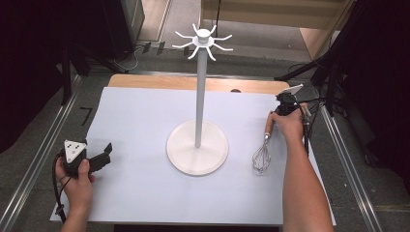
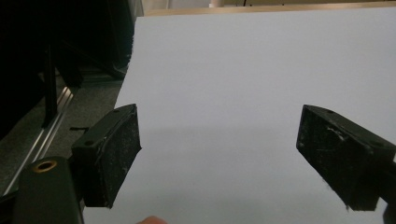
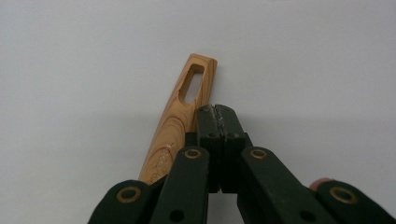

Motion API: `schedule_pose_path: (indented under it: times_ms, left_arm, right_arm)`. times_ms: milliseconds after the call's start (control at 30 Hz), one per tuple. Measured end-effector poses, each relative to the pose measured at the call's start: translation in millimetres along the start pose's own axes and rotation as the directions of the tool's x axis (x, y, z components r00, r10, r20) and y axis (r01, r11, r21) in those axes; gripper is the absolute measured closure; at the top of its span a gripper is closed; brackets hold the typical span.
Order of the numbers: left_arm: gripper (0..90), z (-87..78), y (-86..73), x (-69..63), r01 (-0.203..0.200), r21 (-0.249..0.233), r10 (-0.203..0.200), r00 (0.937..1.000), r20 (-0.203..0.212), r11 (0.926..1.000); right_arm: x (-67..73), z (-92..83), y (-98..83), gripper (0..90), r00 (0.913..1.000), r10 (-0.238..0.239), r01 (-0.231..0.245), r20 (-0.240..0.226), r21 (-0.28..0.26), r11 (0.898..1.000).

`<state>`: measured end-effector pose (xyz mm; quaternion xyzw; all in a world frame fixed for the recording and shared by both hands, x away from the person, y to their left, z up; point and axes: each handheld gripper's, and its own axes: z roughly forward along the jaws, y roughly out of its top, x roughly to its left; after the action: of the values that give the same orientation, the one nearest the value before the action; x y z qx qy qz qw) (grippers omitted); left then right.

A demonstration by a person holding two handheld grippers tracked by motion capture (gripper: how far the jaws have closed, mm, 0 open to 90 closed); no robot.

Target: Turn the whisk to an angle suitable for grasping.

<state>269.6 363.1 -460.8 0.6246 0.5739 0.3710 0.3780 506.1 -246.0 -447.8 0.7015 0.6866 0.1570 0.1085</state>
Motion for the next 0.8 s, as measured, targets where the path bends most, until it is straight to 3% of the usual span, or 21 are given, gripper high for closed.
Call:
schedule_pose_path:
  times_ms: [400,533,800]
  left_arm:
    - [14.4,0.5,0.2,0.2,-0.002,0.004,0.002,1.0000,0.000,1.0000]
    - [14.3,0.5,0.2,0.2,-0.001,0.004,0.001,1.0000,0.000,1.0000]
    - [14.4,0.6,0.2,0.2,-0.002,0.004,0.002,1.0000,0.000,1.0000]
  right_arm:
    - [25.4,3.8,0.2,90.0,0.9917,-0.106,0.105,-0.074,-0.012,0.994]
    - [32.2,6.4,-1.0,90.0,0.9880,-0.138,0.138,-0.069,-0.011,0.990]
    - [40.4,6.7,-1.5,90.0,0.9827,-0.153,0.152,-0.104,-0.014,0.988]
